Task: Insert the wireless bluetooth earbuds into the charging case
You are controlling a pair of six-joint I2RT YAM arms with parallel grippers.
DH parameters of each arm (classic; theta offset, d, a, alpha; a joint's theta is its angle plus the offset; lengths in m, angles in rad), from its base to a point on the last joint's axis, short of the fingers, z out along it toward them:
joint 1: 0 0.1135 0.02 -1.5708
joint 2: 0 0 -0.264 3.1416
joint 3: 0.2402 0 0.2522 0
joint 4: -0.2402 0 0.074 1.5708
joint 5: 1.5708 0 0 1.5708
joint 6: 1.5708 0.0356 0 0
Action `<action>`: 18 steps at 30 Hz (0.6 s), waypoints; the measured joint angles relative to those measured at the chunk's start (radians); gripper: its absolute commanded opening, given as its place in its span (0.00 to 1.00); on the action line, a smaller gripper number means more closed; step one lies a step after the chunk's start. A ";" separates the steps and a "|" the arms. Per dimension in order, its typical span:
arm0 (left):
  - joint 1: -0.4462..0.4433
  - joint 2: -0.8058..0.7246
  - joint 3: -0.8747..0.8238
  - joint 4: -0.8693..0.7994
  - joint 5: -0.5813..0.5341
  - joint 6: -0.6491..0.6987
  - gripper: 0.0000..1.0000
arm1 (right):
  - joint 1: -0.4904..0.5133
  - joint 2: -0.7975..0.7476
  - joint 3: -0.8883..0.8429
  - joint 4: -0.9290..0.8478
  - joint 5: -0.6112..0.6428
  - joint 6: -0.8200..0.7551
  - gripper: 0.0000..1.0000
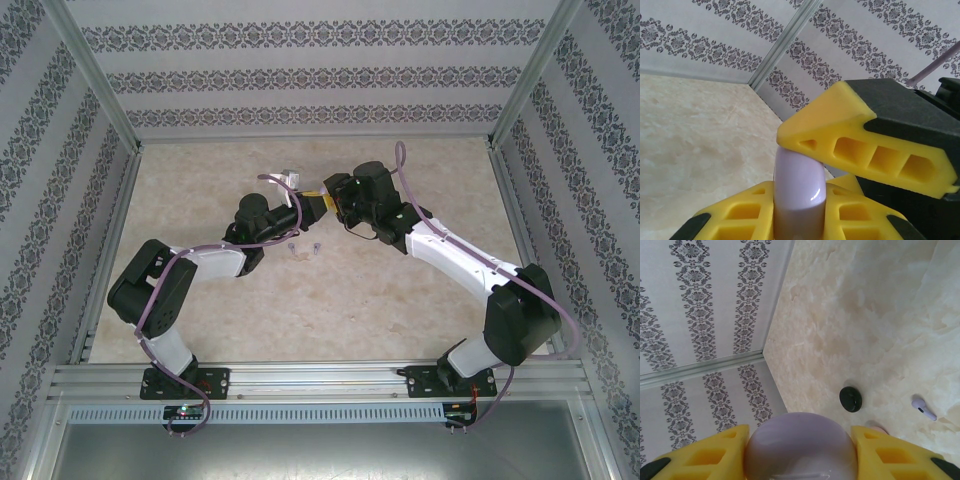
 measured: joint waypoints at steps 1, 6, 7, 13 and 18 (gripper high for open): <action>0.000 0.000 0.000 0.000 0.000 0.000 0.00 | 0.000 0.000 0.000 0.001 0.000 0.002 0.55; -0.001 0.000 0.003 0.001 0.005 -0.009 0.00 | -0.016 -0.006 0.000 0.022 -0.013 -0.018 0.68; -0.001 0.000 0.003 0.001 0.009 -0.010 0.00 | -0.023 -0.014 0.000 0.021 -0.019 -0.026 0.69; 0.004 -0.031 0.005 -0.080 0.055 0.007 0.00 | -0.123 -0.162 -0.083 0.020 -0.061 -0.156 0.70; 0.019 -0.098 0.010 -0.214 0.133 0.065 0.00 | -0.220 -0.335 -0.231 0.027 -0.107 -0.352 0.70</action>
